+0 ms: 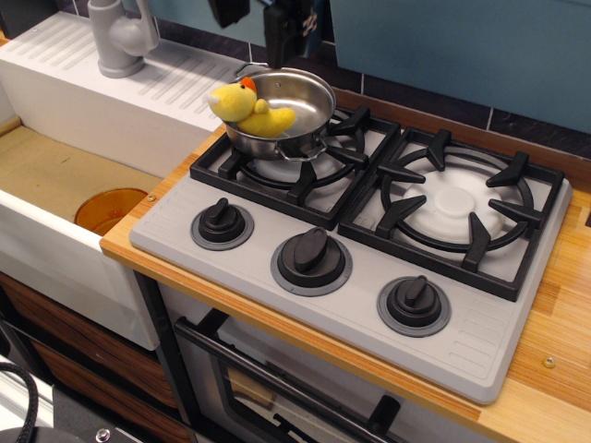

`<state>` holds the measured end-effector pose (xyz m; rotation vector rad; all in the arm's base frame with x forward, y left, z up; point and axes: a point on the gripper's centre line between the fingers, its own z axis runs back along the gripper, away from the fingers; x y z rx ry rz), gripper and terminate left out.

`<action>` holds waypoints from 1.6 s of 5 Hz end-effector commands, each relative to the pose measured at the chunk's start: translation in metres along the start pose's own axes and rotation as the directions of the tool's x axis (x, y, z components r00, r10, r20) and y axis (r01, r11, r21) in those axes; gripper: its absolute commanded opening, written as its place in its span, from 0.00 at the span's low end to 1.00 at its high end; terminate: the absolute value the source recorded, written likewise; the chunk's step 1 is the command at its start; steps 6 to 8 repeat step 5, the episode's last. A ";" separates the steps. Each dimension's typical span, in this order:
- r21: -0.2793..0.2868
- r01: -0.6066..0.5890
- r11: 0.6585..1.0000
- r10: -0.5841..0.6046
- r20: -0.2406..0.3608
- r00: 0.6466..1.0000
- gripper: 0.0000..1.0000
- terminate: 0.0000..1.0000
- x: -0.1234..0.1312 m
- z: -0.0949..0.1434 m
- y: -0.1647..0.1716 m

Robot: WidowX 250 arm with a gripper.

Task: Put stuffedduck in pan

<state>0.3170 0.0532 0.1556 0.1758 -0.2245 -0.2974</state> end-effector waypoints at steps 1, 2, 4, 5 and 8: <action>-0.002 -0.012 1.000 0.012 0.033 0.999 1.00 0.00 0.015 0.008 -0.003; -0.026 -0.020 0.999 0.021 0.029 0.999 1.00 0.00 0.018 0.004 -0.007; 0.012 -0.038 0.999 0.037 0.028 0.999 1.00 0.00 0.021 -0.014 -0.017; -0.014 -0.084 0.996 0.084 0.000 0.996 1.00 1.00 0.020 -0.018 -0.027; -0.014 -0.084 0.996 0.084 0.000 0.996 1.00 1.00 0.020 -0.018 -0.027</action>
